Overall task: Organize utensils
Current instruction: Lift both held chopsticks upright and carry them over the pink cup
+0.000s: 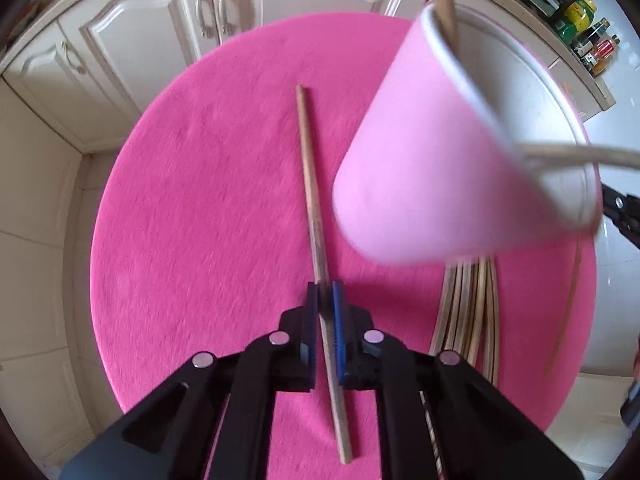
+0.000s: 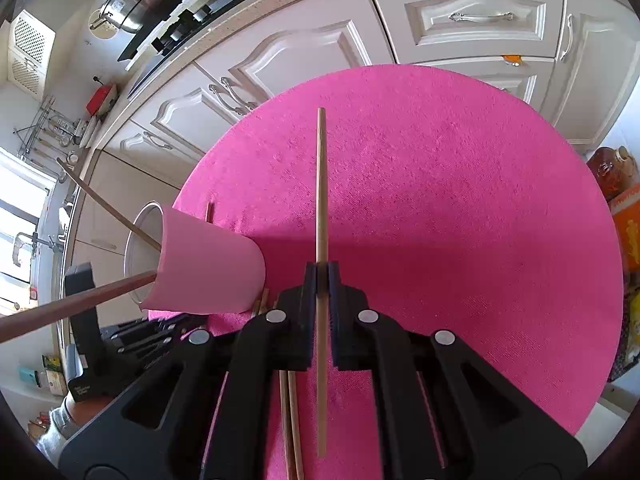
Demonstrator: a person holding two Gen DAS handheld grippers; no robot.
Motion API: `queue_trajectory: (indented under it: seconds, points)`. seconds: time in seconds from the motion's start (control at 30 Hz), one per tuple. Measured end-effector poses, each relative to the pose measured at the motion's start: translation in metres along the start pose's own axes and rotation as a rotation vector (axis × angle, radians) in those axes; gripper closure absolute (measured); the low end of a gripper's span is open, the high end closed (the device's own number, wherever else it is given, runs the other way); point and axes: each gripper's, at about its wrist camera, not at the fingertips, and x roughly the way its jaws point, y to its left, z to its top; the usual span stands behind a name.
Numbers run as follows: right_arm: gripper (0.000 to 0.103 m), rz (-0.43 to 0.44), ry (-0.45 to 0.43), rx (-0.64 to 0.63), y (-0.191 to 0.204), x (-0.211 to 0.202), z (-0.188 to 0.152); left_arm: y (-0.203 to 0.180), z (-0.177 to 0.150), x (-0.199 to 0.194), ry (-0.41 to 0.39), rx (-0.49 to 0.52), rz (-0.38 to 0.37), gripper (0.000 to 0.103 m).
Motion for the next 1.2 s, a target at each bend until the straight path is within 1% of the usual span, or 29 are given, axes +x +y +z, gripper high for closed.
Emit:
queue_trajectory:
  seconds: [0.13,0.2,0.23,0.33,0.43,0.5,0.57,0.67,0.8,0.9,0.97,1.1,1.2]
  points:
    - [0.097,0.005,0.024,-0.002,-0.001,0.001,-0.001,0.02,-0.028,-0.007,0.058,-0.013,-0.017,0.096]
    - [0.097,0.006,0.04,-0.002,-0.003,0.003,-0.003,0.028,-0.036,-0.01,0.079,-0.028,-0.032,0.096]
    - [0.097,0.004,0.045,-0.003,-0.003,0.003,-0.004,0.032,-0.038,-0.011,0.077,-0.047,-0.031,0.096]
    - [0.097,0.003,0.06,0.005,-0.006,0.007,-0.007,0.036,-0.029,-0.012,0.052,-0.065,-0.02,0.096]
    - [0.097,0.004,0.07,0.005,-0.007,0.009,-0.008,0.031,-0.015,-0.009,0.036,-0.047,0.002,0.096]
    - [0.097,0.003,0.073,0.002,-0.007,0.009,-0.009,0.026,-0.009,-0.001,0.053,-0.033,0.025,0.096]
    - [0.097,0.004,0.07,0.001,-0.007,0.007,-0.01,0.024,-0.002,0.0,0.046,-0.024,0.028,0.096]
    - [0.097,0.007,0.052,0.001,-0.005,0.0,-0.01,0.021,0.002,-0.001,0.063,-0.014,0.044,0.096]
    - [0.097,0.018,-0.012,0.004,0.0,-0.019,-0.006,0.013,-0.006,-0.008,0.037,0.015,0.059,0.097]
    - [0.097,0.03,-0.079,-0.007,0.009,-0.043,-0.002,0.016,-0.015,-0.025,-0.035,-0.037,0.012,0.097]
    - [0.097,0.035,-0.121,-0.016,0.016,-0.059,0.001,0.018,-0.021,-0.047,-0.107,-0.055,-0.013,0.097]
    - [0.097,0.069,-0.177,-0.039,0.032,-0.09,0.007,0.018,-0.03,-0.107,-0.31,-0.07,-0.073,0.097]
    - [0.097,0.125,-0.207,-0.054,0.044,-0.113,0.014,0.014,-0.03,-0.152,-0.463,-0.079,-0.113,0.097]
